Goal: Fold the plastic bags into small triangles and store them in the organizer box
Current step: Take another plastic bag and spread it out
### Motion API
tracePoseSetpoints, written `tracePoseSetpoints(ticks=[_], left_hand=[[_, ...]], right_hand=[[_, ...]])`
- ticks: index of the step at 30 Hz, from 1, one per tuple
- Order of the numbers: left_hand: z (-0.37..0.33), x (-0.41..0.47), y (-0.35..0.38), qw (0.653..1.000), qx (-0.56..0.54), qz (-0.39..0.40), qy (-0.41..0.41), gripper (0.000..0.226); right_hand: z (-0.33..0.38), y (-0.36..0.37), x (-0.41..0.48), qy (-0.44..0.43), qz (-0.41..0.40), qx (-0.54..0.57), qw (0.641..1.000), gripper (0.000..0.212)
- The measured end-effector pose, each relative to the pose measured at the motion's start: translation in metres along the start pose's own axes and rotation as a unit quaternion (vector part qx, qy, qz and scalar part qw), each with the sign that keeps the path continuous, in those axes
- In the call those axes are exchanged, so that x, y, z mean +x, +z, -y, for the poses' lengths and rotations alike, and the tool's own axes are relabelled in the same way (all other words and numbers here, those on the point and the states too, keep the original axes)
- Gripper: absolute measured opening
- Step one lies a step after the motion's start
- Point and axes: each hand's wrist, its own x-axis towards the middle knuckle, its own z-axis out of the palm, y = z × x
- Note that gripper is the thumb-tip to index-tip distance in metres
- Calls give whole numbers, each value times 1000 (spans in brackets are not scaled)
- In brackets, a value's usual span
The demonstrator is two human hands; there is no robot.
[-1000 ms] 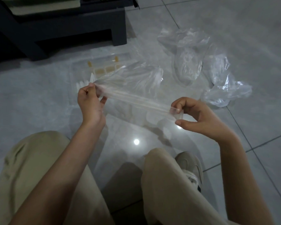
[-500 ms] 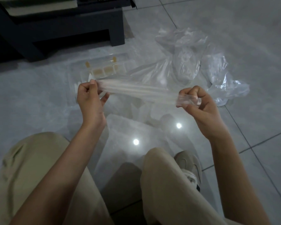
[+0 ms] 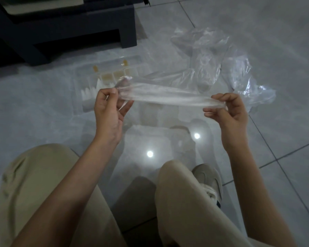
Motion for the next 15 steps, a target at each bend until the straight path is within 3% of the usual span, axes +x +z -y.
tracePoseSetpoints(ticks=[4,7,11,15], left_hand=[[1,-3,-2,998,-46,36,-32,24],[3,-12,-7,997,-47,12,-57,27],[13,-31,-26,987,87,-80,-109,26],[21,-50,-50,962,178,-84,-187,24]], right_hand=[[-6,-8,-1,26,-10,8,1000,39],[-13,-15,-4,44,31,-19,998,44],[-29,-29,-11,94,113,-59,987,43],[-45,-39,-18,180,191,-67,963,38]])
